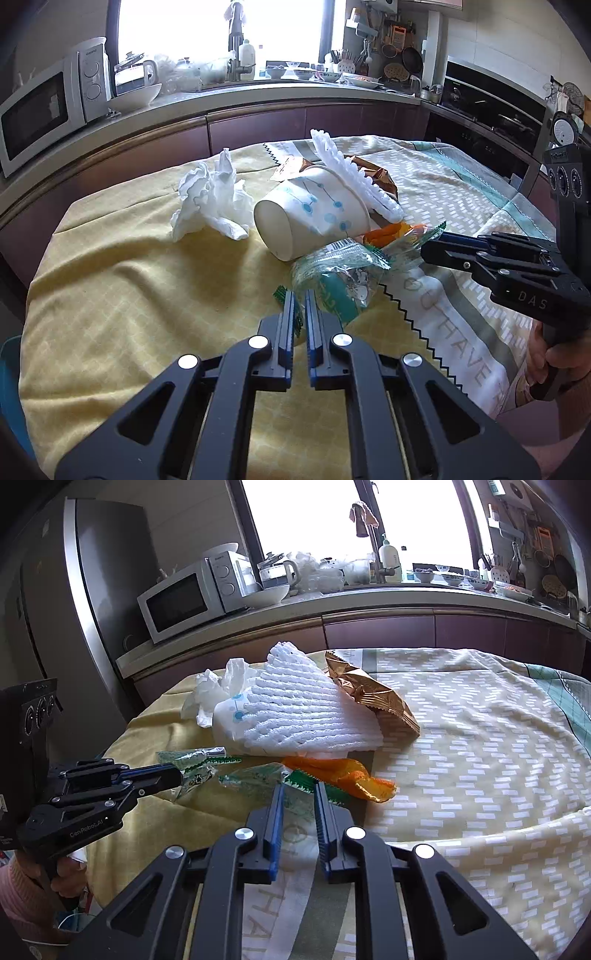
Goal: Collect trash
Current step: 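Close the left tool on the green plastic wrapper, then carry the green wrapper with the left tool over the blue bin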
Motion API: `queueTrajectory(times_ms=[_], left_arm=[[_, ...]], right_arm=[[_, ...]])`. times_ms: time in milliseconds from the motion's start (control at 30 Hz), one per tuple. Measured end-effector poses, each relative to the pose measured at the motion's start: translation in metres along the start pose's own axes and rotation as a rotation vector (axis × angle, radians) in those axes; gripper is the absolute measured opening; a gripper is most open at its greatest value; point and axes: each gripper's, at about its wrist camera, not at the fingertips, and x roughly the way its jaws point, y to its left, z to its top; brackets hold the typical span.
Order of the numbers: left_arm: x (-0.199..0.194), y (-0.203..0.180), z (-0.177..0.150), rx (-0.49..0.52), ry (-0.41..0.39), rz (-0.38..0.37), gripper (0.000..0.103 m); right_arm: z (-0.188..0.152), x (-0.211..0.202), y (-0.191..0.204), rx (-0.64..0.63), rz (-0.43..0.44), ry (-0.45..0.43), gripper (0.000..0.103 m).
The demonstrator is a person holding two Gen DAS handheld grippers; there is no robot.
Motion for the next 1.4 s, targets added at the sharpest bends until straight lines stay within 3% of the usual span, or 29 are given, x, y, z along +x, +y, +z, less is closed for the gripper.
queueTrajectory(times_ms=[133,867,1400], left_arm=[[-0.011,0.003,-0.003,-0.004,-0.012,0.006,0.006],[-0.095,0.06,-0.037,-0.108,-0.098,0.142,0.005],[-0.152,0.131,-0.072,-0.278,-0.142,0.284,0.005]], right_arm=[[0.0,-0.003,0.007,-0.02,0.018,-0.001,0.005],[0.018,0.004,0.065,-0.052,0.229,-0.005,0.004],[0.037,0.034,0.136,-0.14,0.378,0.03,0.004]])
